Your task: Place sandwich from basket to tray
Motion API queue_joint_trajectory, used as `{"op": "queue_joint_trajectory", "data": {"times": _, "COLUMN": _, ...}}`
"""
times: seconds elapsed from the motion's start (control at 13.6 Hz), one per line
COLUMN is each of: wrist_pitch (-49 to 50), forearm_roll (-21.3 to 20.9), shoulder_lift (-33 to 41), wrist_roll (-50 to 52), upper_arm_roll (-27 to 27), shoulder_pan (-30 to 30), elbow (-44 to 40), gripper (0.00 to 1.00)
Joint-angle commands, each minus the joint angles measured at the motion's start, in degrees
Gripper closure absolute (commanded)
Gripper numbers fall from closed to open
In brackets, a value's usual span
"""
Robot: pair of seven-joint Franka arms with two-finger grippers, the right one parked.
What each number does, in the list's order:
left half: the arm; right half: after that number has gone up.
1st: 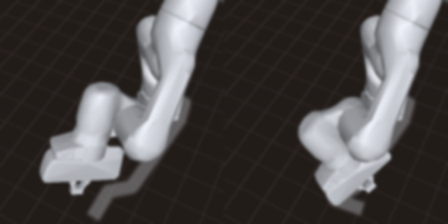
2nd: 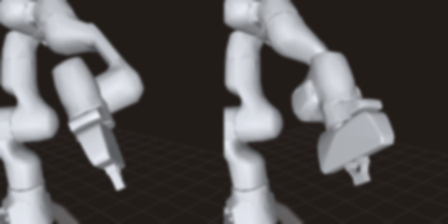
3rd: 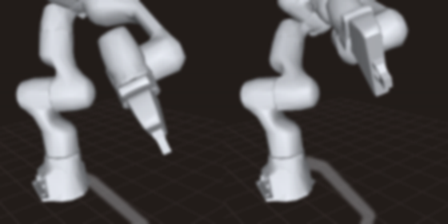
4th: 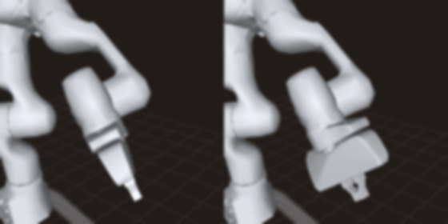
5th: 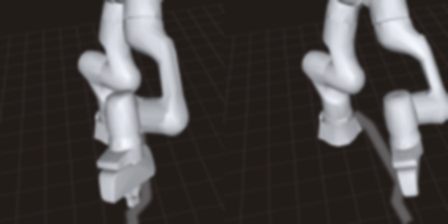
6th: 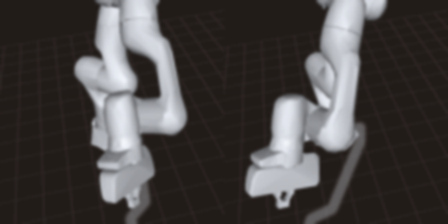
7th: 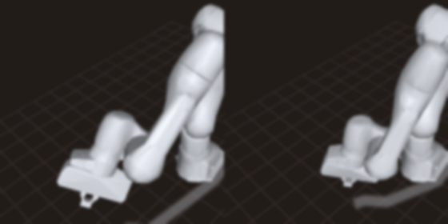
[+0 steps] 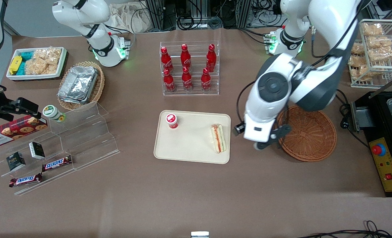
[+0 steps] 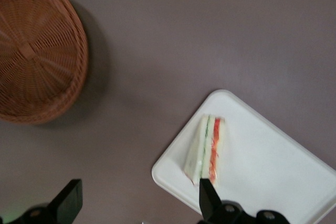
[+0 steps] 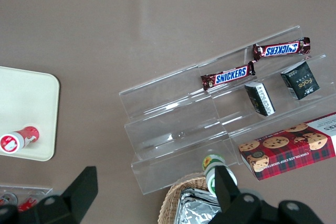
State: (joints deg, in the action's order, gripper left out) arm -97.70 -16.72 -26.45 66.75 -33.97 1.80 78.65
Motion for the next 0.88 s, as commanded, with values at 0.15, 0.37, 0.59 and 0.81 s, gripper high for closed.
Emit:
{"op": "queue_joint_trajectory", "data": {"times": 0.15, "wrist_pitch": 3.4, "forearm_roll": 2.3, "shoulder_lift": 5.7, "wrist_roll": -9.1, "upper_arm_roll": 0.0, "shoulder_pan": -6.2, "elbow": 2.0, "gripper": 0.0}}
{"op": "queue_joint_trajectory", "data": {"times": 0.37, "wrist_pitch": 5.1, "forearm_roll": 4.1, "shoulder_lift": 8.1, "wrist_roll": -15.6, "upper_arm_roll": 0.0, "shoulder_pan": -10.1, "elbow": 2.1, "gripper": 0.0}}
{"op": "queue_joint_trajectory", "data": {"times": 0.59, "wrist_pitch": 8.0, "forearm_roll": 5.9, "shoulder_lift": 10.7, "wrist_roll": -25.2, "upper_arm_roll": 2.1, "shoulder_pan": -12.1, "elbow": 2.0, "gripper": 0.0}}
{"op": "queue_joint_trajectory", "data": {"times": 0.81, "wrist_pitch": 9.6, "forearm_roll": 9.5, "shoulder_lift": 13.6, "wrist_roll": -33.8, "upper_arm_roll": 12.4, "shoulder_pan": -7.7, "elbow": 2.1, "gripper": 0.0}}
